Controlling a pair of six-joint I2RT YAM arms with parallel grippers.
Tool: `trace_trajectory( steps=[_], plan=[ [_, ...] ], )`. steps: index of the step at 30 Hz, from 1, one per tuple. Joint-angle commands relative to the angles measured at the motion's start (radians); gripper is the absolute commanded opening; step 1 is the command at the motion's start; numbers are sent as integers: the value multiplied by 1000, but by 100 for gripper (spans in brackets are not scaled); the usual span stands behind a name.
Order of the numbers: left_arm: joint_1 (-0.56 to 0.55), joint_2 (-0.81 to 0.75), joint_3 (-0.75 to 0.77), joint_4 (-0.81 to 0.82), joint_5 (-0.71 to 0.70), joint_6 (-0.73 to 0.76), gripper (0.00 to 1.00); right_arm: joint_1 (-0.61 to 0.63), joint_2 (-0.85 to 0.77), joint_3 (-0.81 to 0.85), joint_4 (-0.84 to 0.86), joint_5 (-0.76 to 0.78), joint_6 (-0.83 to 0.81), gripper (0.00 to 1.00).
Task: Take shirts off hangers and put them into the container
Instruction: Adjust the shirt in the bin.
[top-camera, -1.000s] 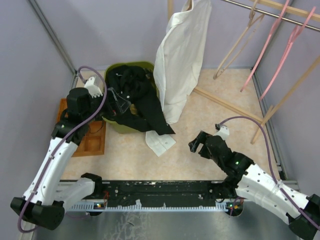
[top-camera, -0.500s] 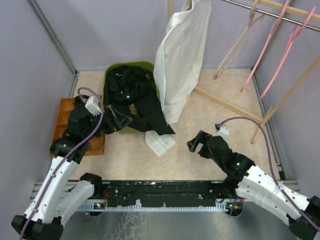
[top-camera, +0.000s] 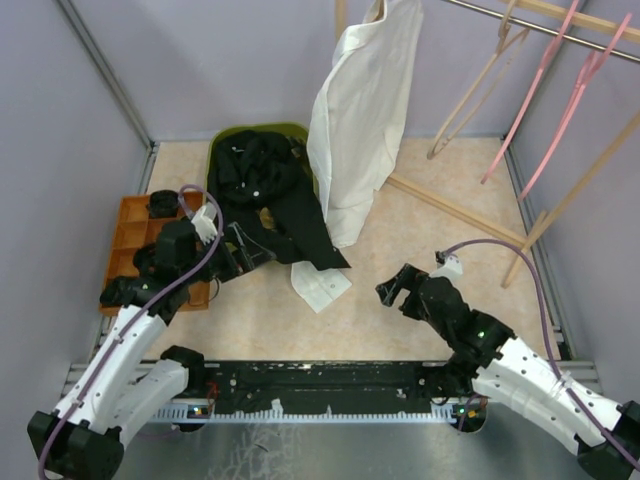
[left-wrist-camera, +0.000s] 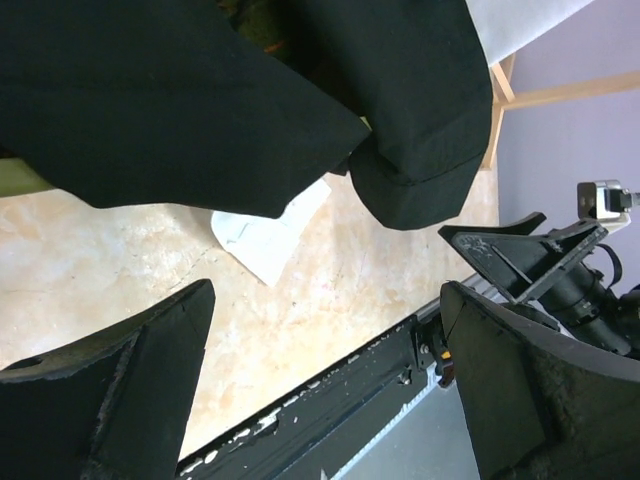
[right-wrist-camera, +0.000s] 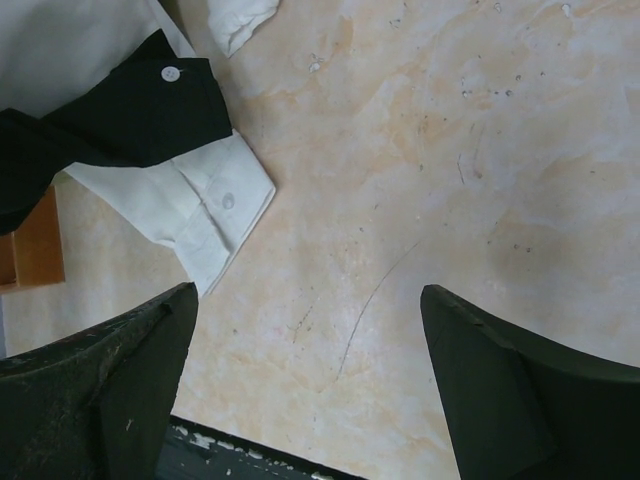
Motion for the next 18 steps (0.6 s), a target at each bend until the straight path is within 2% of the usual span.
trace_trajectory(
  steps=[1,6,8,11,15,18],
  plan=[
    [-37,5,-5,44,-19,-34,99,4,-11,-8,38,35,12,93],
    [-136,40,-64,155,-98,-76,98,4,-4,-17,86,25,9,93],
    [-238,64,-66,180,-217,-92,97,4,1,-16,91,23,9,94],
    [-325,95,-99,272,-301,-147,98,5,7,-13,80,21,9,94],
    [-362,123,-174,446,-340,-253,99,4,7,-8,73,18,10,94],
    [-372,142,-200,510,-388,-293,99,4,5,1,53,20,11,94]
  ],
)
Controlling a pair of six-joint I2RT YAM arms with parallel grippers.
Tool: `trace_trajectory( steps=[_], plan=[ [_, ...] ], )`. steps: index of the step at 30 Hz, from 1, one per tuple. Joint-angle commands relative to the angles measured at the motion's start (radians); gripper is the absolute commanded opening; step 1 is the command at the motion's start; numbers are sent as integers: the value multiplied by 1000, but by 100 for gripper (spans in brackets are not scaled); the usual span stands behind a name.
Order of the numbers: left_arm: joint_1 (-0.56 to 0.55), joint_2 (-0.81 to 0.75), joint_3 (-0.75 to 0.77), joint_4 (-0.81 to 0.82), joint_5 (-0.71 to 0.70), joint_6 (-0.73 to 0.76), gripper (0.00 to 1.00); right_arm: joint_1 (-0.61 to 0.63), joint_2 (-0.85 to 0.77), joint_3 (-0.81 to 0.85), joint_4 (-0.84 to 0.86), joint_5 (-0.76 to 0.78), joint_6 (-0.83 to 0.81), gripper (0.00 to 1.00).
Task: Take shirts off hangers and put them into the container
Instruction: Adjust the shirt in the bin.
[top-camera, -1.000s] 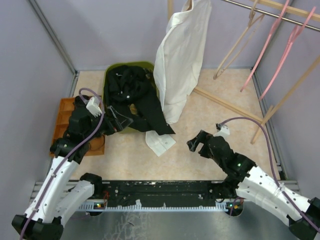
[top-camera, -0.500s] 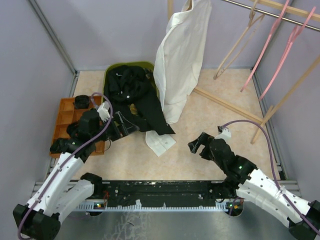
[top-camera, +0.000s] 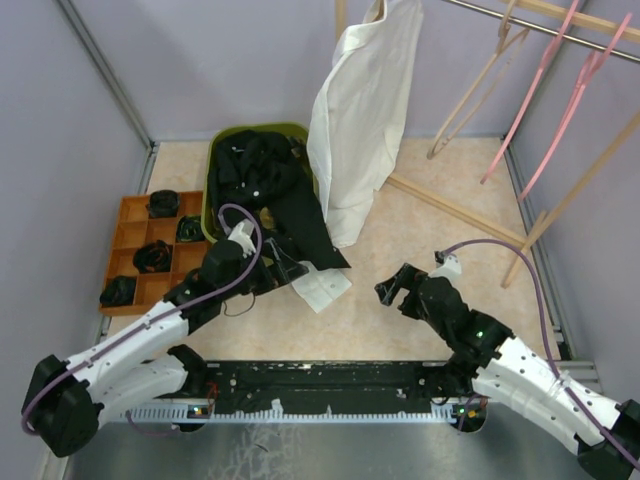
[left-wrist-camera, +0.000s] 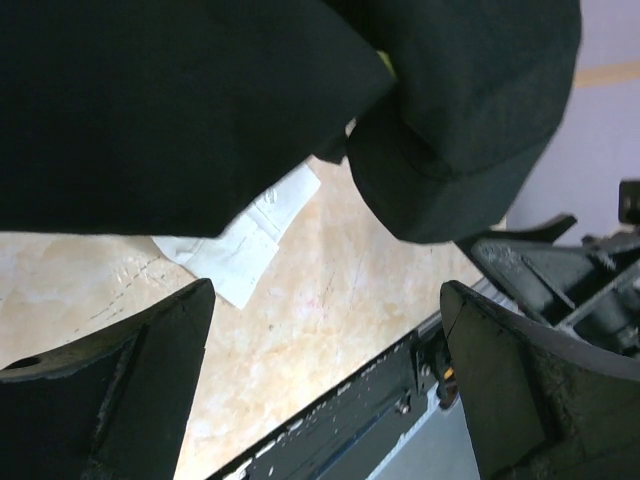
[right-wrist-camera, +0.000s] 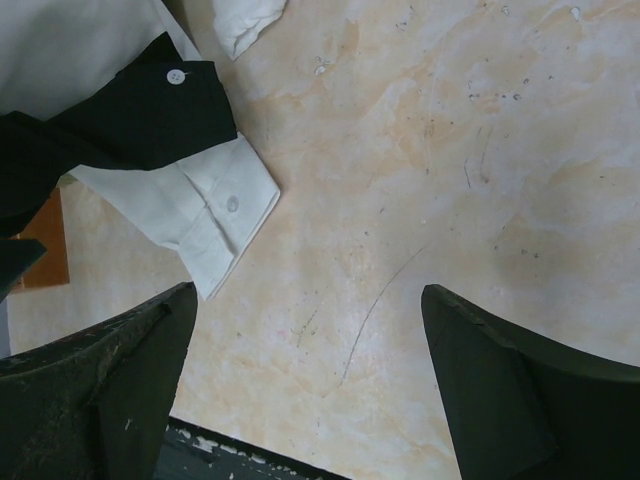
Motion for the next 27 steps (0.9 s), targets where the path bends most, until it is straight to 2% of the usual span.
trace_trajectory(
  steps=[1,6,19,24,27],
  plan=[
    [-13,23,-34,182,-119,-105,99,4,-3,19,19,24,10,94],
    [-15,46,-49,331,-106,-106,99,4,-9,17,18,24,10,94],
    [-16,209,41,343,-71,-154,98,4,-10,11,-1,18,15,95],
    [-16,184,37,335,-143,-172,79,4,-22,8,-20,19,16,95],
    [-16,158,36,324,-201,-161,63,4,-34,2,-22,24,18,95]
  ],
)
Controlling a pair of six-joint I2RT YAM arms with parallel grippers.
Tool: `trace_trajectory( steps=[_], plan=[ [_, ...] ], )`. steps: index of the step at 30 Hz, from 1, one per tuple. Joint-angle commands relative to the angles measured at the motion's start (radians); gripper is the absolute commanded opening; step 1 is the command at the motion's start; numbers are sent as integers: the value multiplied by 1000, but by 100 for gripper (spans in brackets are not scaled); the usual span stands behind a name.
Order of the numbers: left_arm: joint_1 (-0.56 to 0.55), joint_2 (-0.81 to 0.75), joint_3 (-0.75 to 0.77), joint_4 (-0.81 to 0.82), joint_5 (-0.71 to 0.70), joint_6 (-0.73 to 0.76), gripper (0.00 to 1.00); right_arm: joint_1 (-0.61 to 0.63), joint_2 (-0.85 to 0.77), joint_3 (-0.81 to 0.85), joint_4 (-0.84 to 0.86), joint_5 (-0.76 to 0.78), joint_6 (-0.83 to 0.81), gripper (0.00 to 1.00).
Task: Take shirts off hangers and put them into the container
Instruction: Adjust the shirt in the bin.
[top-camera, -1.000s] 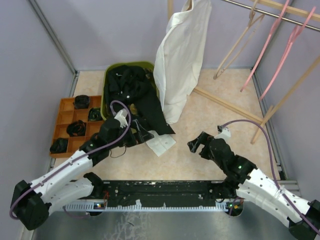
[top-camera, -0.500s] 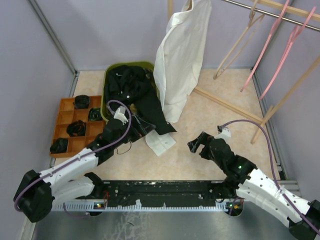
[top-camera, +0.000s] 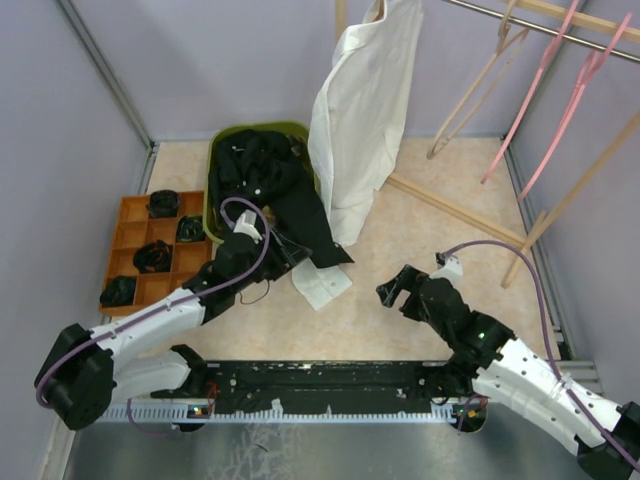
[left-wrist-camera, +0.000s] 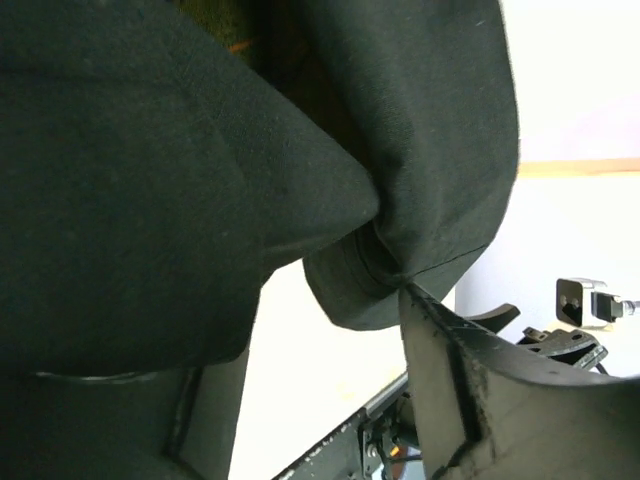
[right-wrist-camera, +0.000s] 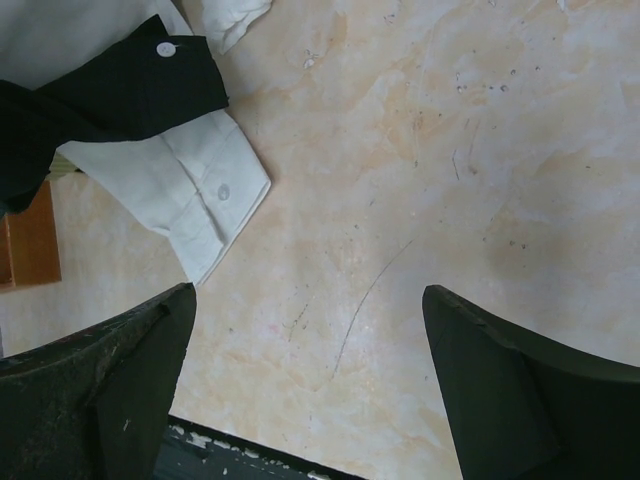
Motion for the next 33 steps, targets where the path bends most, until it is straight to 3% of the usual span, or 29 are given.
trace_trajectory(
  steps=[1,5,10,13,15,17,21,28,30,33],
  plan=[
    [-3,-53,35,38,-103,11,59,4,-26,-1,15,24,16,95],
    [-3,-79,30,35,-138,22,41,4,-29,-4,19,27,16,95],
    [-3,-105,22,37,-159,37,11,5,-30,-3,14,26,17,96],
    [-2,-127,23,30,-159,59,0,4,-31,-3,12,28,16,96],
    [-2,-147,23,15,-156,71,1,4,-32,-4,13,31,15,96],
    [-2,-167,25,-14,-141,86,11,4,-31,-3,13,30,14,96],
    [-3,-212,18,-97,-127,107,16,4,-35,-1,44,13,1,96],
    [-2,-281,-24,-186,-167,202,16,4,-2,20,269,-143,-105,95],
    [-2,-284,-32,-193,-170,220,26,4,32,38,326,-180,-132,95],
    [-2,-285,-43,-185,-137,216,50,4,111,69,451,-241,-185,95]
  ],
)
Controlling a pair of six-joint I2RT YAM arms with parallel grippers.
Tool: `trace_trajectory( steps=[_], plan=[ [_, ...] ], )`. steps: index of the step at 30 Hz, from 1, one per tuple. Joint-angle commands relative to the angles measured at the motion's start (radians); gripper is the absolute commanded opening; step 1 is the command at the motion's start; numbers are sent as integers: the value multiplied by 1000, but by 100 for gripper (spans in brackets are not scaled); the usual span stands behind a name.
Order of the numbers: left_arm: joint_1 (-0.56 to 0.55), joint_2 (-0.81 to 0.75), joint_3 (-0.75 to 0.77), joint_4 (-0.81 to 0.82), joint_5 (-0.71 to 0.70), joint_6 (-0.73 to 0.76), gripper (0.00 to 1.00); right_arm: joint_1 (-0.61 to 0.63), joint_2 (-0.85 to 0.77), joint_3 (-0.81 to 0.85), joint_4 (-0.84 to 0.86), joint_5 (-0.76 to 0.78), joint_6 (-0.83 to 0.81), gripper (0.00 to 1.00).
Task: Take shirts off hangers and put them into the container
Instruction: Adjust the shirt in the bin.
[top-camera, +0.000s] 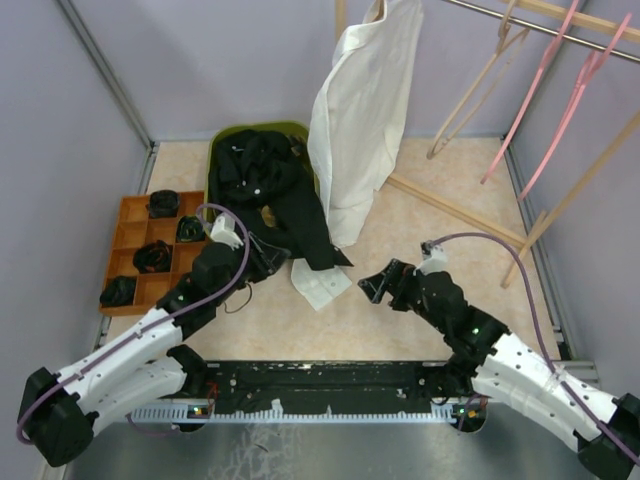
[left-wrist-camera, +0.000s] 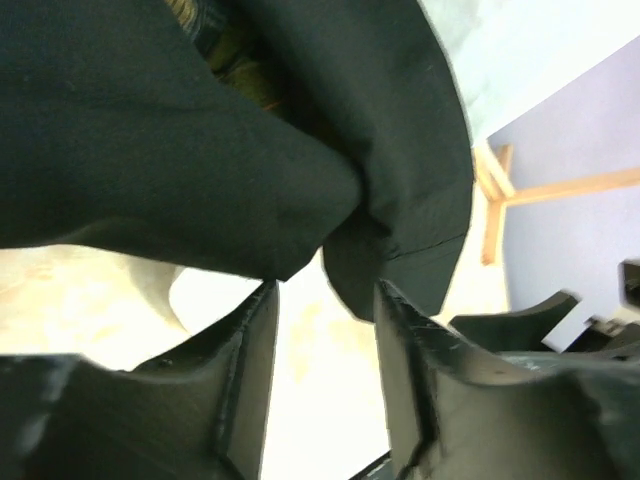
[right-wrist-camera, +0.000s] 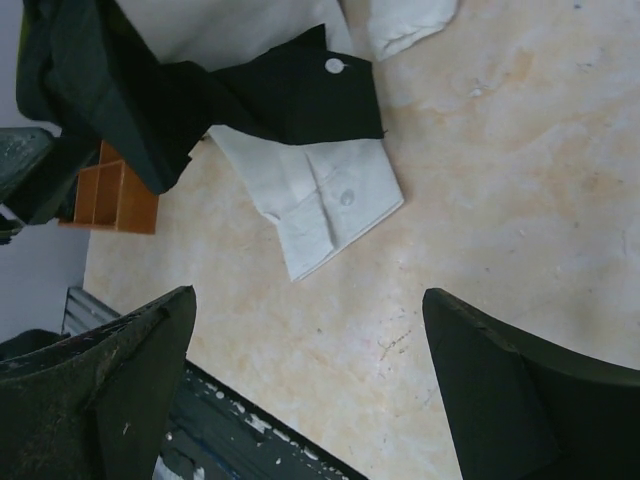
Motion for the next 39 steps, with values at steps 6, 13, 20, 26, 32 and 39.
trace_trajectory(
  steps=[6,13,20,26,32,39],
  plan=[
    [1,-31,-86,91,76,27,81,4,352,207,439,-202,-205,94],
    [4,-15,-144,205,87,32,97,4,625,352,553,-232,-333,95],
    [21,70,-126,337,135,4,96,-5,802,400,660,-277,-278,66],
    [50,100,-112,410,198,-6,87,-5,811,394,645,-288,-215,23],
    [62,170,-122,493,286,-23,89,-6,786,358,673,-316,-157,9],
    [80,233,-119,583,352,-36,78,-9,831,370,652,-362,-100,8]
  ],
)
